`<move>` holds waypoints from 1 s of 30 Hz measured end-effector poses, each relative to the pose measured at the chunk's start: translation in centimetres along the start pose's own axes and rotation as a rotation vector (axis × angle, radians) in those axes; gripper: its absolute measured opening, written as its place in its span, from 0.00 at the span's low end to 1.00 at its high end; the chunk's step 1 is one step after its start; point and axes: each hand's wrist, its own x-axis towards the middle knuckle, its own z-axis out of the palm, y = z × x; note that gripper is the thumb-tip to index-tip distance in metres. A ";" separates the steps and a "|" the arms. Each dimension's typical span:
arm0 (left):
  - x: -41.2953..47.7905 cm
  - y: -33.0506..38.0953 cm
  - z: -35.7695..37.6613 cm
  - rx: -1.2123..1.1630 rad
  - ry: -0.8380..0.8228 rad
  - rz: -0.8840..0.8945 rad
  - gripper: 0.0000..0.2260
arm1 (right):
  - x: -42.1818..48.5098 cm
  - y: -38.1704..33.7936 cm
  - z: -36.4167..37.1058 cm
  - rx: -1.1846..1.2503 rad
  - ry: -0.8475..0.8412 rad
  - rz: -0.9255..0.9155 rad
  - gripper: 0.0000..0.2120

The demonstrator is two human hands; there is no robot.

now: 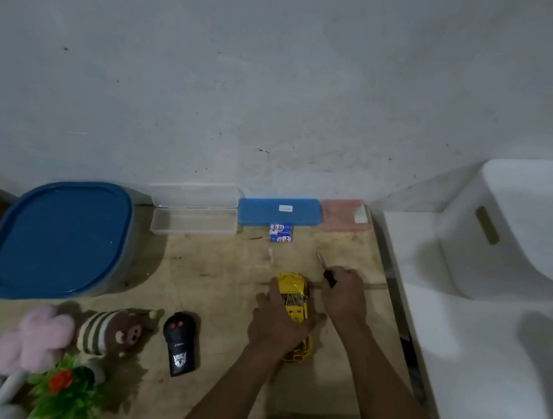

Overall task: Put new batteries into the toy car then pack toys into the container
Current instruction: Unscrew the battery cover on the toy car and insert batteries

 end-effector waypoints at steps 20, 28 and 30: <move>-3.5 -1.9 -7.7 -1.196 -0.301 -0.064 0.18 | -5.4 -6.7 -4.9 0.599 -0.491 -0.243 0.11; -3.6 -2.0 -8.9 -1.311 -0.190 -0.054 0.21 | -6.6 -9.2 -4.7 0.510 -0.413 -0.365 0.18; -3.7 -2.0 -9.1 -1.267 -0.177 -0.037 0.20 | -6.7 -9.5 -4.8 0.503 -0.378 -0.370 0.18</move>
